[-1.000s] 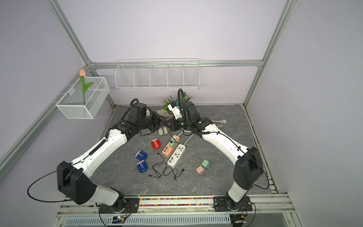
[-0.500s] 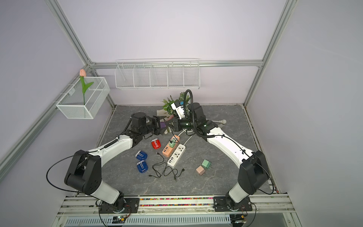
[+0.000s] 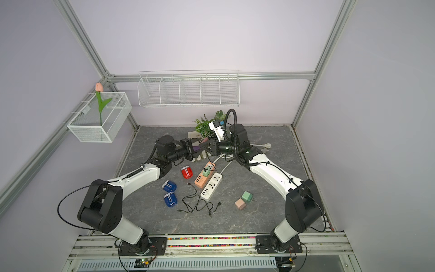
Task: Charge the electric shaver
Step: Pick up the charging cable from the center of the board.
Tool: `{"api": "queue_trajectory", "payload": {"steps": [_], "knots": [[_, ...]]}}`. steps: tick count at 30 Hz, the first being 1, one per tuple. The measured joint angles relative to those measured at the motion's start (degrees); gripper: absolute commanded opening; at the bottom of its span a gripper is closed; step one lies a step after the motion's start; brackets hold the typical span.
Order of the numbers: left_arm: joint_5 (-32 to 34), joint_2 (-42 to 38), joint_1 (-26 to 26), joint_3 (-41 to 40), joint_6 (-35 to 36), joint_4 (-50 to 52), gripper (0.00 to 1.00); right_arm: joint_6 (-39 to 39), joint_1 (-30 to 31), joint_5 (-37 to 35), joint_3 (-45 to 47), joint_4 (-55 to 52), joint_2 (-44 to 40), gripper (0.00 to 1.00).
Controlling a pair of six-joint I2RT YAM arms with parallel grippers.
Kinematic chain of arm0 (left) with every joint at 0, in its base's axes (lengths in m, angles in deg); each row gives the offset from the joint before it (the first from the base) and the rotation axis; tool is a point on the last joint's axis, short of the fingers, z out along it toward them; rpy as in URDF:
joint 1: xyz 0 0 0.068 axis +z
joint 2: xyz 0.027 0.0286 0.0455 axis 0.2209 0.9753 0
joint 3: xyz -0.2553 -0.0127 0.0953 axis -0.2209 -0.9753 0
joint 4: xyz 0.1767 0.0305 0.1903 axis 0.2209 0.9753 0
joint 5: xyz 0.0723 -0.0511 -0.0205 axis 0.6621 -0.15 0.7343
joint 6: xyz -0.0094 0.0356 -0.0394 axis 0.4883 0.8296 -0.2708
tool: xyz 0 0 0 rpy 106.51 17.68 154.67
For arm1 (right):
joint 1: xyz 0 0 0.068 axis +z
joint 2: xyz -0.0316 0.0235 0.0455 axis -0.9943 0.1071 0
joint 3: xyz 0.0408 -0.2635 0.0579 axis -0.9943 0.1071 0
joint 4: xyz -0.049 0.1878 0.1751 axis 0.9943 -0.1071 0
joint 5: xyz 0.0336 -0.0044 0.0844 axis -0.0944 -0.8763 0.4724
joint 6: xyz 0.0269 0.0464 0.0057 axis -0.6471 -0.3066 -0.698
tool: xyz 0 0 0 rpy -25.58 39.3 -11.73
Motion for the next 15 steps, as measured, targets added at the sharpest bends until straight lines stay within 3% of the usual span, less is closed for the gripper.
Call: {"api": "queue_trajectory", "payload": {"steps": [4,15], "knots": [[-0.2,0.2,0.0,0.0,-0.2,-0.9,0.37,-0.7,-0.1,0.7,0.9,1.6,0.0,0.07],[-0.2,1.6,0.0,0.0,-0.3,-3.0,0.17,-1.3,-0.8,1.4,2.8,2.2,0.0,0.07]]}}
